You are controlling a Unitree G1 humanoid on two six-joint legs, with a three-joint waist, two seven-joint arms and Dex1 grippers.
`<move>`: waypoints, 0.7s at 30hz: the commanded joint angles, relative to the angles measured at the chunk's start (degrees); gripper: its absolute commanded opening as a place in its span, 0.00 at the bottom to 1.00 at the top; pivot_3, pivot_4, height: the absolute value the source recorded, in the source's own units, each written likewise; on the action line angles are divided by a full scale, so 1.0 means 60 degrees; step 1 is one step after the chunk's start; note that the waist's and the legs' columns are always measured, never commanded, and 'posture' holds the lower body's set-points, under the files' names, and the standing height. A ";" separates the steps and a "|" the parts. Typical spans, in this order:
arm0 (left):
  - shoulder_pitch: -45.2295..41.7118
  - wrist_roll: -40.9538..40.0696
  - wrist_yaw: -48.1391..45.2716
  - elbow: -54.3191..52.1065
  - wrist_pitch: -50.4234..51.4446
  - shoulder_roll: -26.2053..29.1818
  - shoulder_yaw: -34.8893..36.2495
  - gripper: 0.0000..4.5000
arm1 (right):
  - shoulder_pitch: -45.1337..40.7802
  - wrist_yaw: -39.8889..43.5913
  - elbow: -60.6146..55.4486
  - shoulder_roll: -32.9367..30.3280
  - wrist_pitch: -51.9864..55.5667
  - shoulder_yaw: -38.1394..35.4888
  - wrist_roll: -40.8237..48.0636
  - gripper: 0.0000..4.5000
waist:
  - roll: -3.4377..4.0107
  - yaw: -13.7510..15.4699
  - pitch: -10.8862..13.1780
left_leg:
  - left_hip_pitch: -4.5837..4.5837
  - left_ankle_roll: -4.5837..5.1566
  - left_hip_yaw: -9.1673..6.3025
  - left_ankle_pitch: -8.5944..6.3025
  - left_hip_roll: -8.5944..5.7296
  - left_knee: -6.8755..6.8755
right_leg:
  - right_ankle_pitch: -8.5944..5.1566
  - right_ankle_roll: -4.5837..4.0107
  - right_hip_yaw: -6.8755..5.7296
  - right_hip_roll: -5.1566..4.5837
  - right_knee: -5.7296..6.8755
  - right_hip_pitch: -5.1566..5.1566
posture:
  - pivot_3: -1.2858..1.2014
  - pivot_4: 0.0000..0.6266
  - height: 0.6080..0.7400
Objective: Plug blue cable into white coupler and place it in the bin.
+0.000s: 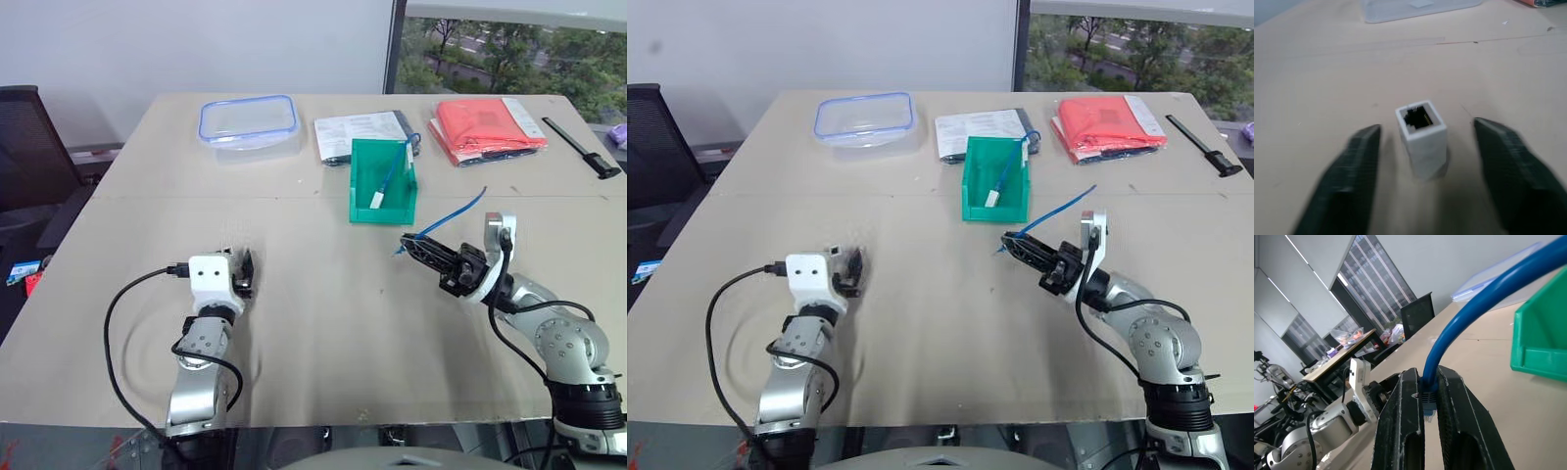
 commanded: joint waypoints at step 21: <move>-0.2886 -0.0224 -0.3649 0.1770 0.0158 -0.0655 -0.4238 0.15 | -0.1164 -0.1817 0.0333 0.0311 -0.3555 0.2543 -0.6640 0.00 | -0.0010 -0.0023 0.0009 | -0.0058 0.0013 0.0024 -0.0009 -0.0017 0.0061 | -0.0011 0.0046 -0.0050 0.0027 -0.0007 -0.0017 | 0.52 0.24 0.97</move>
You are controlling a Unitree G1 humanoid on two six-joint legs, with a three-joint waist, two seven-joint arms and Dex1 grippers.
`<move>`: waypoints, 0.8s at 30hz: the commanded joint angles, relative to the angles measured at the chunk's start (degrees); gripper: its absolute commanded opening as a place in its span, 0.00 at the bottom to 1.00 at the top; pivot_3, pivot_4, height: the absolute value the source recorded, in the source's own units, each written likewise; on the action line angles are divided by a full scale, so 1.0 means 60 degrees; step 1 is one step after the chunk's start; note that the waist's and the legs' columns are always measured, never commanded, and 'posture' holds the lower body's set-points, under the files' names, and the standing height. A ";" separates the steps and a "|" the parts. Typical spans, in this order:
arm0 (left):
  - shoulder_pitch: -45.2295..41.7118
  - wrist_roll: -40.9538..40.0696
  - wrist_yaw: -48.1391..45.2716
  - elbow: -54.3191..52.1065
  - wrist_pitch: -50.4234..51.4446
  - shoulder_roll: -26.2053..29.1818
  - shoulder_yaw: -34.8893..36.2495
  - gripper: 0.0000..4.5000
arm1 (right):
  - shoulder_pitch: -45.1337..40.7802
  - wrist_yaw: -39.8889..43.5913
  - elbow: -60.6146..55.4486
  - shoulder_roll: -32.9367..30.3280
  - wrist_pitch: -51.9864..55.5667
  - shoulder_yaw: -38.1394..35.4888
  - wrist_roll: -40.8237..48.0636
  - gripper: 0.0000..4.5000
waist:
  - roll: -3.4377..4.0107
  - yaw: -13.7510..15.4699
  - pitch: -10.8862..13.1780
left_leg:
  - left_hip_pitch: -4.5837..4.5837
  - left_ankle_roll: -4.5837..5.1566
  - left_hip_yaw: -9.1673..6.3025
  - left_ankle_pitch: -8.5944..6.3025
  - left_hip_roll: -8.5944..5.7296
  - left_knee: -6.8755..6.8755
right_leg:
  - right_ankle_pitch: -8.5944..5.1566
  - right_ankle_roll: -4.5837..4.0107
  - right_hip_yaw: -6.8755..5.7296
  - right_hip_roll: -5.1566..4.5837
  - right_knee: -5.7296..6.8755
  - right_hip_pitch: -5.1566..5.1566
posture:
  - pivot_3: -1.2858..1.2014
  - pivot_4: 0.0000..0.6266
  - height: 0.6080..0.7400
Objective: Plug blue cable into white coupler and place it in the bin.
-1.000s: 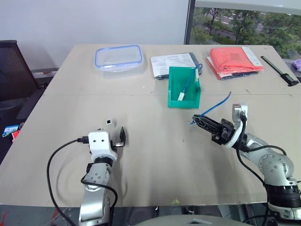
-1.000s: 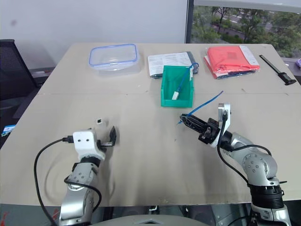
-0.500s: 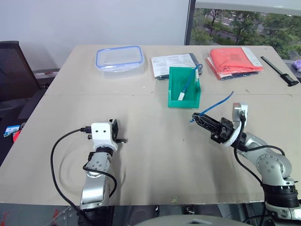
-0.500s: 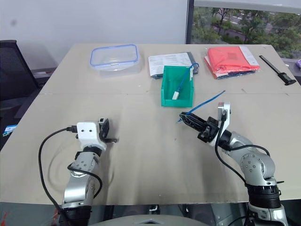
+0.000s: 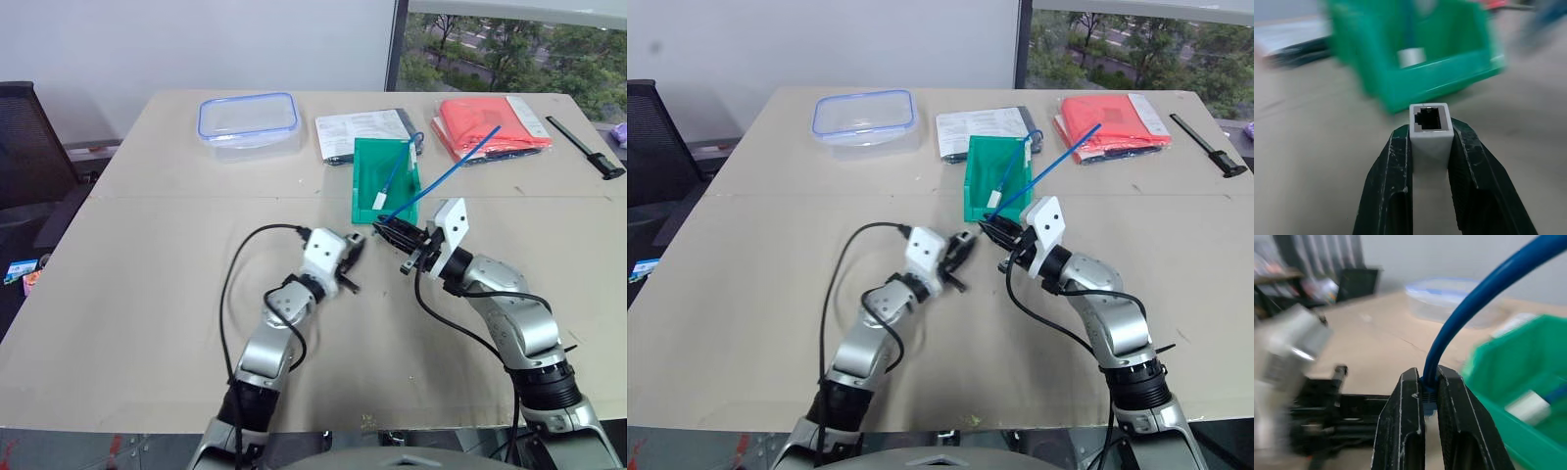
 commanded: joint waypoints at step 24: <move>-0.1272 -0.0509 -0.3134 0.3150 -0.1581 0.1064 -0.0091 0.15 | 0.0471 0.0295 -0.1499 -0.0731 0.1250 -0.0306 -0.0088 0.00 | 0.0005 -0.0037 -0.0003 | 0.0025 0.0003 -0.0009 -0.0002 0.0007 0.0004 | -0.0003 -0.0004 -0.0003 0.0004 0.0017 0.0013 | 0.52 0.24 0.97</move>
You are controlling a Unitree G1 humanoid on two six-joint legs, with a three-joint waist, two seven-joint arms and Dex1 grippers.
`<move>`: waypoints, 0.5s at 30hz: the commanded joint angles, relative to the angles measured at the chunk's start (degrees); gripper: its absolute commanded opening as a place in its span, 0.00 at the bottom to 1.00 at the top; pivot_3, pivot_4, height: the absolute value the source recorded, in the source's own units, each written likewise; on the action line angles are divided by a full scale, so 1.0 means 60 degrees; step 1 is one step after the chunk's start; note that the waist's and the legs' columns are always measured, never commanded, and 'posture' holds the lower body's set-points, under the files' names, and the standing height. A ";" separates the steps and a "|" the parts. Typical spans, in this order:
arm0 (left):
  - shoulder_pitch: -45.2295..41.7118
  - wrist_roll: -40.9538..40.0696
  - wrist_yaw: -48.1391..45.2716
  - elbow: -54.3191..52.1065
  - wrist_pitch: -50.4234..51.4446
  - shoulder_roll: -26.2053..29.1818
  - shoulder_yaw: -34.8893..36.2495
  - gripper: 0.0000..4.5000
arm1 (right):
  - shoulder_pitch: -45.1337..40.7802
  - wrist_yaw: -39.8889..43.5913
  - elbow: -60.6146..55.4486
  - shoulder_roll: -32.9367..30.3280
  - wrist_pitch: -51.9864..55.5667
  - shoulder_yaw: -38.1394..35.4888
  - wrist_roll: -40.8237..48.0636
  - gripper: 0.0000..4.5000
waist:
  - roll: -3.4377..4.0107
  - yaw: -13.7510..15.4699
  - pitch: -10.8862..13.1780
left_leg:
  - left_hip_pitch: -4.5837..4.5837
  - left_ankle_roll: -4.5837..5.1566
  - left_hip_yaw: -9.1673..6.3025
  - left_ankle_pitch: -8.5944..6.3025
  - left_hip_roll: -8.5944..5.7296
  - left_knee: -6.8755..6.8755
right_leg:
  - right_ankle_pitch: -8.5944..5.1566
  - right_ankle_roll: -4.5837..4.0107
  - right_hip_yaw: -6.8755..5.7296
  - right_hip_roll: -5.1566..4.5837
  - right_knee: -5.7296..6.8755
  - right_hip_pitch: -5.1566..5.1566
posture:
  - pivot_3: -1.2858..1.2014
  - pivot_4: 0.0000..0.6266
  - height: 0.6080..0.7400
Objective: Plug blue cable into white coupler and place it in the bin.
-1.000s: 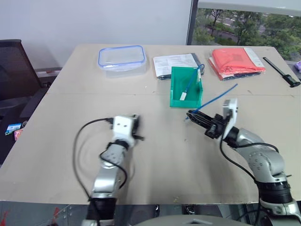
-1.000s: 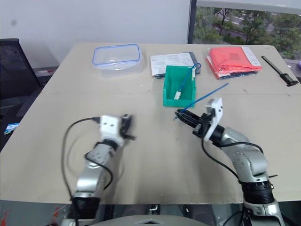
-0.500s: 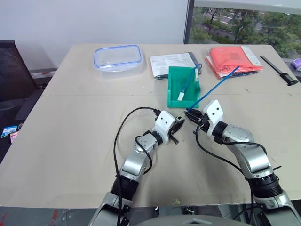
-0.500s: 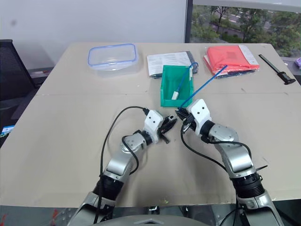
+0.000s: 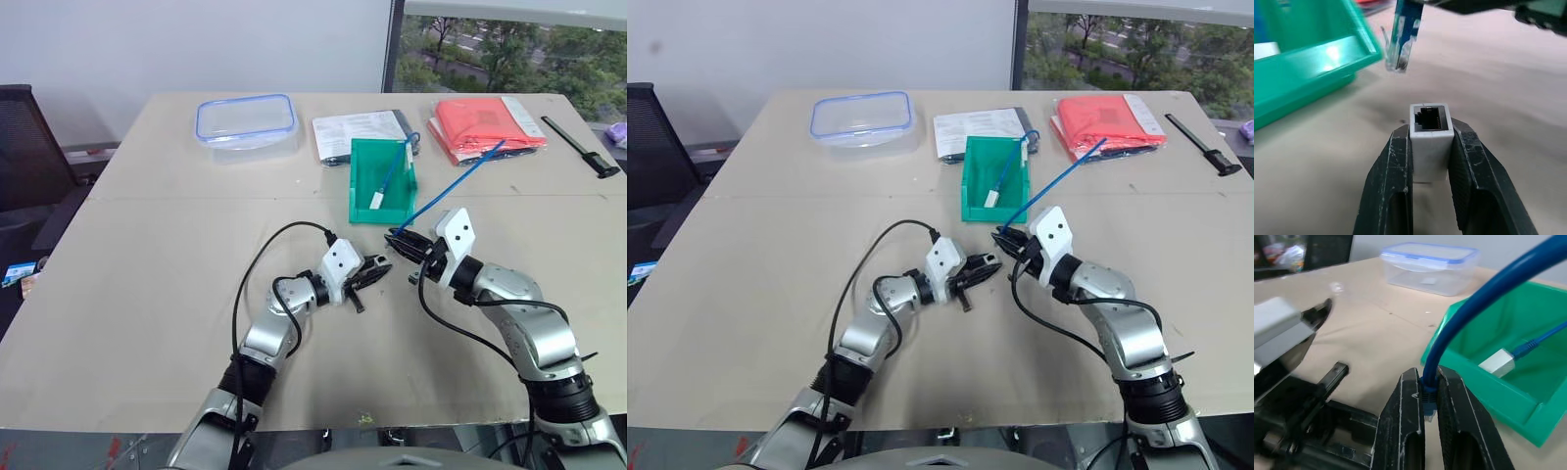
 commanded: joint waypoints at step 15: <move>-0.0383 -0.0065 -0.0154 0.1201 0.0431 0.0000 0.0295 0.15 | 0.0073 -0.1129 -0.0953 0.0372 0.1424 0.0540 -0.0435 0.00 | 0.0002 -0.0012 -0.0012 | 0.0023 -0.0001 0.0002 0.0002 0.0007 0.0016 | -0.0004 0.0006 0.0015 -0.0008 0.0021 0.0010 | 0.52 0.24 0.97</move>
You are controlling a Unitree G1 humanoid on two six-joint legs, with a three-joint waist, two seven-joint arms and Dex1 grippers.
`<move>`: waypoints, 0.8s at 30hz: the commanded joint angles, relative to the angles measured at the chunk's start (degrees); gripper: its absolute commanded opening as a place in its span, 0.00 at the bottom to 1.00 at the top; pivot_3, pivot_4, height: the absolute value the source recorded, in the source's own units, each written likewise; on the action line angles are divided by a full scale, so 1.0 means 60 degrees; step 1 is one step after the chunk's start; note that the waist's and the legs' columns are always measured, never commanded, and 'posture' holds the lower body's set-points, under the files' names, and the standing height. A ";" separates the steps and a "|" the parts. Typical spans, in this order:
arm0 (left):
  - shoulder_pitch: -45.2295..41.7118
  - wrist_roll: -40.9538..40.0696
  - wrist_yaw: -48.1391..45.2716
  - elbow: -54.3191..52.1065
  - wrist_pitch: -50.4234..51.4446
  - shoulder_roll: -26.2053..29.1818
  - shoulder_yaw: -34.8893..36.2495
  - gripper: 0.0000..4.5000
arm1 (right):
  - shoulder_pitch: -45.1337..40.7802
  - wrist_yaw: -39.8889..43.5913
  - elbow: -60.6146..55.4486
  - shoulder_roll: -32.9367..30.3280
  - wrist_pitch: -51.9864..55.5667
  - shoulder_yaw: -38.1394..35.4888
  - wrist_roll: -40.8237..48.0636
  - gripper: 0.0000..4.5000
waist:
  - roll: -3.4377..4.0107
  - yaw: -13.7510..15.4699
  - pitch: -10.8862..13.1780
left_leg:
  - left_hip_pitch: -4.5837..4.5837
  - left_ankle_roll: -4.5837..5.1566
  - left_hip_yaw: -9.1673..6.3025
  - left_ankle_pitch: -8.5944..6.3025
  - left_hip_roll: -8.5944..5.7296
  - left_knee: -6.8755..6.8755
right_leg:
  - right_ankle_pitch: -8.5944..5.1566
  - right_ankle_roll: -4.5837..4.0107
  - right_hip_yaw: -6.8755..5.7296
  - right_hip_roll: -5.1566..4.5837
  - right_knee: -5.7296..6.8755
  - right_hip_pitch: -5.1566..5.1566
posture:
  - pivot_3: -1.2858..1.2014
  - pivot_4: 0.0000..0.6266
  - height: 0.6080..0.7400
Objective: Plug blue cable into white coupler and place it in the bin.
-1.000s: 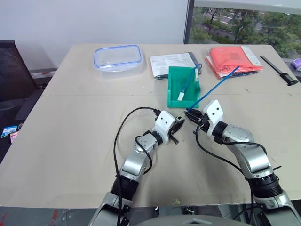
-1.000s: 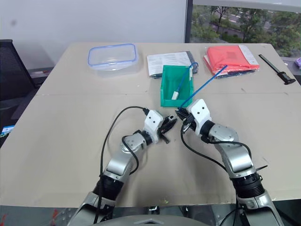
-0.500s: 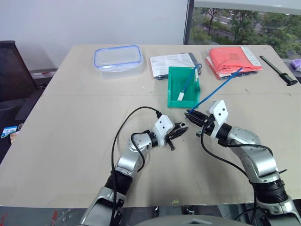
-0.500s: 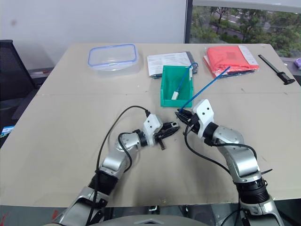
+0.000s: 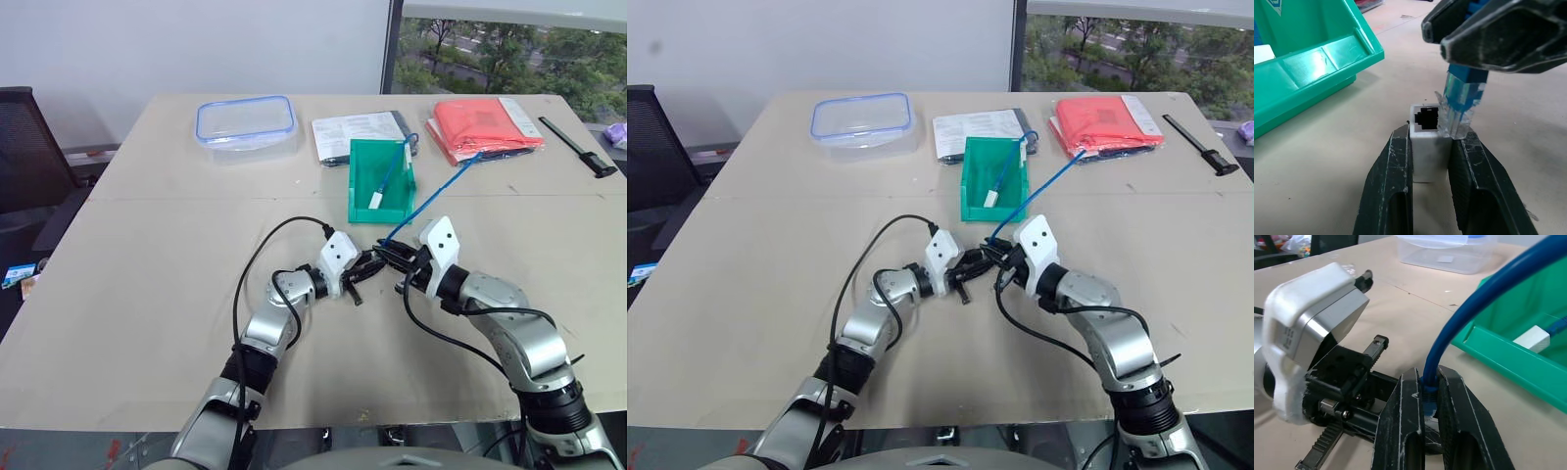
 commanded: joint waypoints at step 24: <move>0.0188 0.0016 0.0192 0.0166 0.0796 -0.0123 0.0095 0.15 | -0.1009 -0.1422 0.0564 0.0287 0.5118 0.1154 -0.1037 0.00 | 0.0069 -0.0020 -0.0200 | 0.0017 -0.0002 -0.0005 -0.0001 0.0021 -0.0001 | -0.0022 -0.0026 -0.0005 -0.0015 -0.0001 0.0002 | 0.52 0.24 0.97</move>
